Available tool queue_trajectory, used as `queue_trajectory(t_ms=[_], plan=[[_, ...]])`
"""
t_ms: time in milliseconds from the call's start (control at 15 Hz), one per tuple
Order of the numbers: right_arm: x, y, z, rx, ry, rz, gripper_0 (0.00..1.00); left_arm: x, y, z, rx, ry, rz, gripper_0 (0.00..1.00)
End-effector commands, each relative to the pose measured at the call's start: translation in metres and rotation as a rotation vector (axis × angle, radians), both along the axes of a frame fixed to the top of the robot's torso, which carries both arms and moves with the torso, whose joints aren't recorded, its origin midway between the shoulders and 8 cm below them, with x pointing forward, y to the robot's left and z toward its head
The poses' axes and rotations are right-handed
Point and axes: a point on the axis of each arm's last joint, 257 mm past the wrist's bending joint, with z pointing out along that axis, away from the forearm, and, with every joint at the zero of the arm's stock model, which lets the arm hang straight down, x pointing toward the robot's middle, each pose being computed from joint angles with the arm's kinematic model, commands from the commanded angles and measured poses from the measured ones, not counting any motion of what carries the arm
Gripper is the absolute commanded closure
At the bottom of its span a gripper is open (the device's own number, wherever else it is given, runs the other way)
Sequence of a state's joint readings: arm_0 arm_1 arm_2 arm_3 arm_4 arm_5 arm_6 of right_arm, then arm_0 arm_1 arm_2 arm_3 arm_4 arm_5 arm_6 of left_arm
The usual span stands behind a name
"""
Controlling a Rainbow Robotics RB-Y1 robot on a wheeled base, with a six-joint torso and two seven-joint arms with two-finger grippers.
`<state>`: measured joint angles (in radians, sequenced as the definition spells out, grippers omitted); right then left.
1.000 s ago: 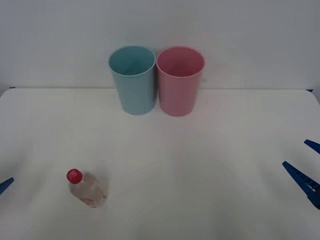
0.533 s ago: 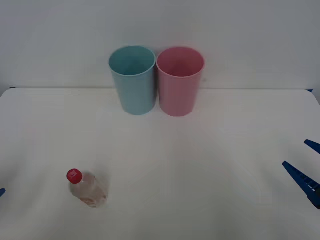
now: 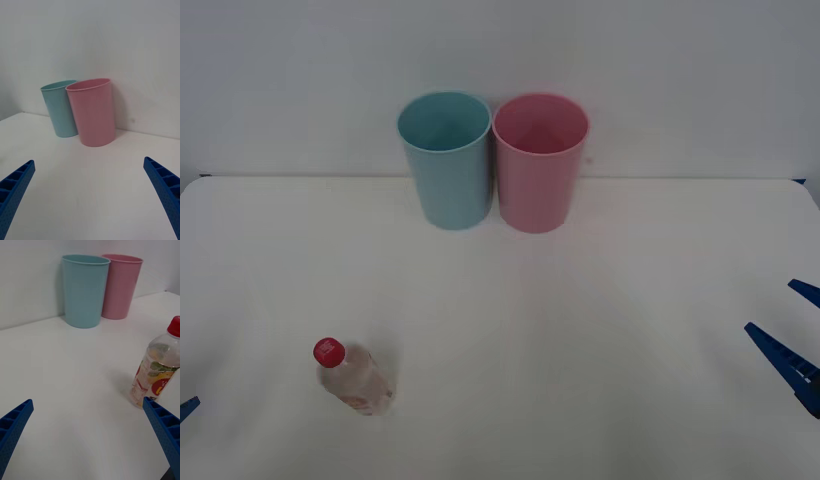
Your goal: Grasp the object on the table and drop it into the matching bin: aluminum can to the light blue bin, PET bottle to the pink bin.
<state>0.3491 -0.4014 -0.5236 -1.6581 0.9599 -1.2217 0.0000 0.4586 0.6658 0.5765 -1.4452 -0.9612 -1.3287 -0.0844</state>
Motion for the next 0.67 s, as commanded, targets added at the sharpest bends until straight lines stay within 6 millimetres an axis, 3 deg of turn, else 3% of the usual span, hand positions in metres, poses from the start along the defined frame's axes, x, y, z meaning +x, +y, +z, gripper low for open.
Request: queue_trajectory(t_ms=[67,333,667], plan=[[0.000,0.000,0.000,0.000,0.000,0.000,0.00,-0.006,-0.022,-0.009,-0.032,0.023,-0.062,0.00],[0.000,0.000,0.000,0.000,0.000,0.000,0.00,-0.016,-0.058,-0.021,-0.067,0.042,-0.170,0.00],[0.000,0.000,0.000,0.000,0.000,0.000,0.00,-0.019,-0.078,-0.032,-0.032,0.002,-0.237,0.00]])
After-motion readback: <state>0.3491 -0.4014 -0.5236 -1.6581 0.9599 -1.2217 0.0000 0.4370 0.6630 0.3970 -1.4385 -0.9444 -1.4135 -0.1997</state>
